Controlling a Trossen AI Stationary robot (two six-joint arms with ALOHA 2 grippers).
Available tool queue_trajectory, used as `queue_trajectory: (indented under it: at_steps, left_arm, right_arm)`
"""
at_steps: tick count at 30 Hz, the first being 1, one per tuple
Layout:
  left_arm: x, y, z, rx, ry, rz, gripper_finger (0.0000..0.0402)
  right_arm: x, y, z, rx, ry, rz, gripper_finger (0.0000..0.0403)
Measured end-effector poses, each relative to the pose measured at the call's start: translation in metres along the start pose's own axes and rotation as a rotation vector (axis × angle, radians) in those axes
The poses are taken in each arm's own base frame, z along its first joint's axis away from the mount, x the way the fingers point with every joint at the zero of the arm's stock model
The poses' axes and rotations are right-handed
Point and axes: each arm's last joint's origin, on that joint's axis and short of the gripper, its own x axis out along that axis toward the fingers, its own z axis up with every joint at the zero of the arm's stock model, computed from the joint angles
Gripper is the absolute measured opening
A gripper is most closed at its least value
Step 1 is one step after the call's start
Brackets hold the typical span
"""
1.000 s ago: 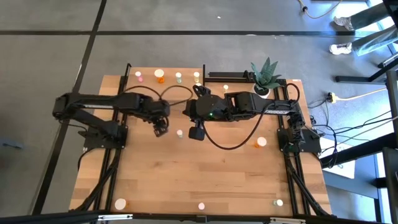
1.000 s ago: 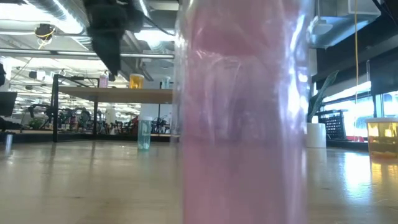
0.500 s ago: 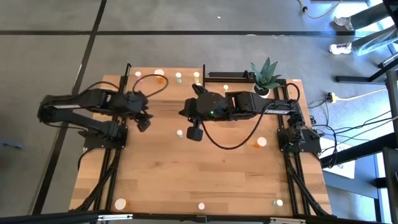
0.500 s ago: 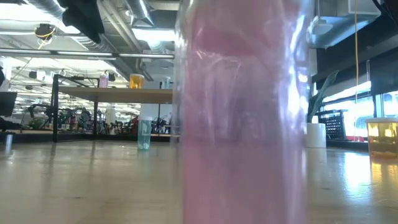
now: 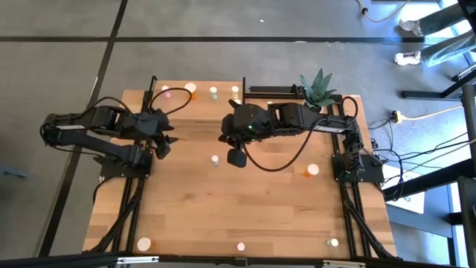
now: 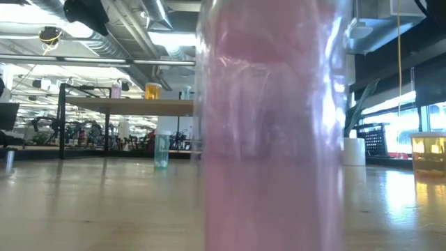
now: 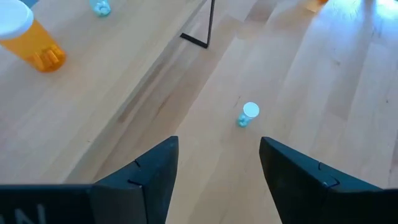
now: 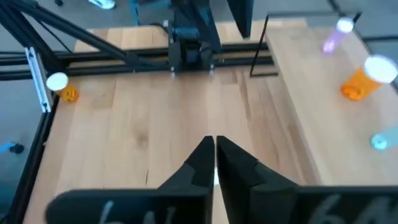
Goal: Pick and place medicine bottles onto shelf by color
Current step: Put the left blue pill bottle on the shelf aligned with the other blue pill bottle
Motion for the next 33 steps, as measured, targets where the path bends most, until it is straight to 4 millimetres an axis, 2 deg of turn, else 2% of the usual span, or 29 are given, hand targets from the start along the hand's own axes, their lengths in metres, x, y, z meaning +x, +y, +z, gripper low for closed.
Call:
queue_trajectory:
  at_steps: [5, 11, 15, 19, 26, 33]
  left_arm:
    - [0.0, 0.0, 0.0, 0.027, 0.0, -0.002, 0.0218]
    - [0.0, 0.0, 0.0, 0.03, 0.001, -0.002, 0.0218]
    - [0.0, 0.0, 0.0, 0.032, 0.002, -0.002, 0.0218]
    - [0.0, 0.0, -0.001, 0.034, 0.005, -0.002, 0.0218]
    - [-0.001, -0.002, -0.001, 0.069, 0.005, -0.014, 0.0218]
    - [-0.002, -0.005, -0.003, 0.088, 0.007, -0.034, 0.0218]
  right_arm:
    - [0.0, -0.001, -0.003, 0.038, 0.037, 0.021, 0.0074]
    - [0.0, -0.001, -0.003, 0.029, 0.037, 0.022, 0.0167]
    - [0.005, 0.0, -0.005, -0.048, 0.051, 0.02, 0.0222]
    - [0.025, 0.001, -0.011, -0.099, 0.105, 0.03, 0.0251]
    - [0.076, 0.002, -0.03, -0.186, 0.226, 0.036, 0.0254]
    - [0.123, -0.015, -0.049, -0.161, 0.325, 0.003, 0.0253]
